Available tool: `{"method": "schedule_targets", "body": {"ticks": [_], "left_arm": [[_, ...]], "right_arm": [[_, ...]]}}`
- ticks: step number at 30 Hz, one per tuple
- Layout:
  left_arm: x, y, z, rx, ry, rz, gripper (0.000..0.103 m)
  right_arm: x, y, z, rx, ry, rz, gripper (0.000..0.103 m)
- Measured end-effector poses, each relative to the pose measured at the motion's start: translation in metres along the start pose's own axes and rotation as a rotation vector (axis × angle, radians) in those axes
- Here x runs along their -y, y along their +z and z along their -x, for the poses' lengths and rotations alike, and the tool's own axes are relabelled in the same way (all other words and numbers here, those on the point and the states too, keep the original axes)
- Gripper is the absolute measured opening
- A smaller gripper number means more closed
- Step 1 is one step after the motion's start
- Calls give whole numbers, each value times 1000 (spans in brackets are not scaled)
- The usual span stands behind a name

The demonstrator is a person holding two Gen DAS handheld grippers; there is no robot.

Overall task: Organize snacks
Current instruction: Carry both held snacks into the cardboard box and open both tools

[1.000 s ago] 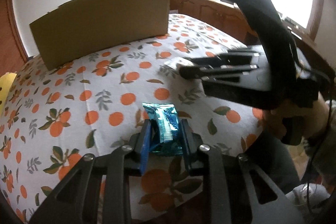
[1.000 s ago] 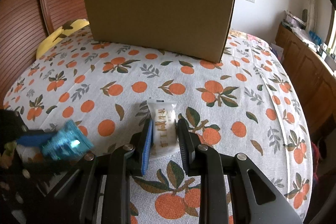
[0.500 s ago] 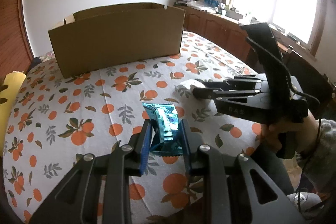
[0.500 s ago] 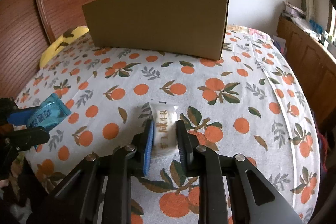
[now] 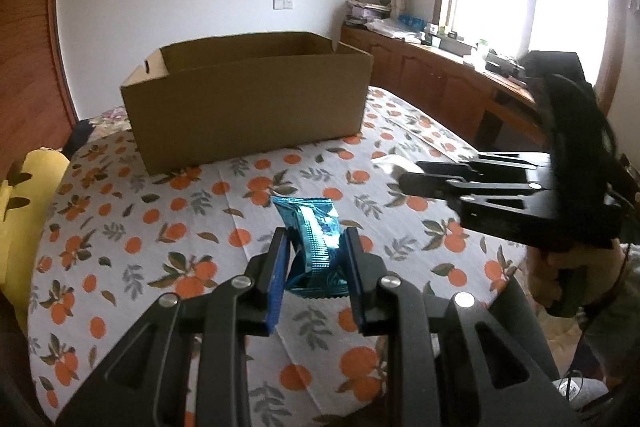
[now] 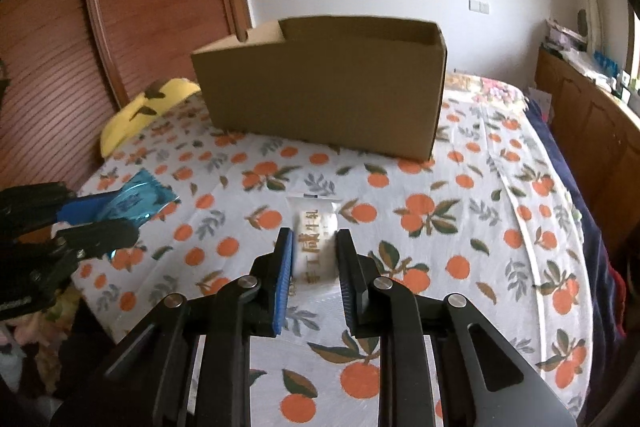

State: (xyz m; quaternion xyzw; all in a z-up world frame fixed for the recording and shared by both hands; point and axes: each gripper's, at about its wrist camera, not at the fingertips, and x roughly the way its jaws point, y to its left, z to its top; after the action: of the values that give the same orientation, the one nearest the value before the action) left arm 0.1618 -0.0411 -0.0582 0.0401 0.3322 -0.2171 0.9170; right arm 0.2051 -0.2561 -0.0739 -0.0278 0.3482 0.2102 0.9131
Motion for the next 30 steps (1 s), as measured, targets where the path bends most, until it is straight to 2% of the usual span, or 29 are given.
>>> {"method": "schedule_targets", "body": {"ticks": [18, 30], "left_arm": [[-31, 32, 33, 103, 42, 22, 25], [-49, 57, 27, 133, 52, 8, 25]], "right_arm": [[-15, 23, 53, 90, 6, 58, 20], [-16, 46, 60, 106, 2, 95, 20]]}}
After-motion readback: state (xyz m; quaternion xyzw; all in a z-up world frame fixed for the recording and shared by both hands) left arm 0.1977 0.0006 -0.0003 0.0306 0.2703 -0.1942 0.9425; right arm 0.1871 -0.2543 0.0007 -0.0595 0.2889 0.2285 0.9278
